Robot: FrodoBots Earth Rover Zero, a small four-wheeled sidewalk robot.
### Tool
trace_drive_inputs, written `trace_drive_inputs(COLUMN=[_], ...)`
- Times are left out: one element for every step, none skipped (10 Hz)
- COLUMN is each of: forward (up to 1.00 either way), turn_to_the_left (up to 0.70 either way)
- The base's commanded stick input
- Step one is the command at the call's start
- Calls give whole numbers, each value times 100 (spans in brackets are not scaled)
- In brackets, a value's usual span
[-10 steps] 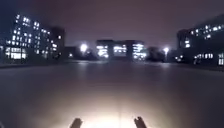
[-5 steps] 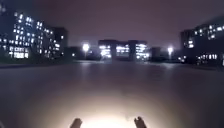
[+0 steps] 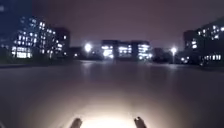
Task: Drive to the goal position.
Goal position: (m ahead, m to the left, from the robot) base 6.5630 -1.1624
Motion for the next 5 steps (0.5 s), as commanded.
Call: trace_drive_inputs(forward=[100, 100, 100, 100, 100], turn_to_the_left=[0, 0, 0, 0, 0])
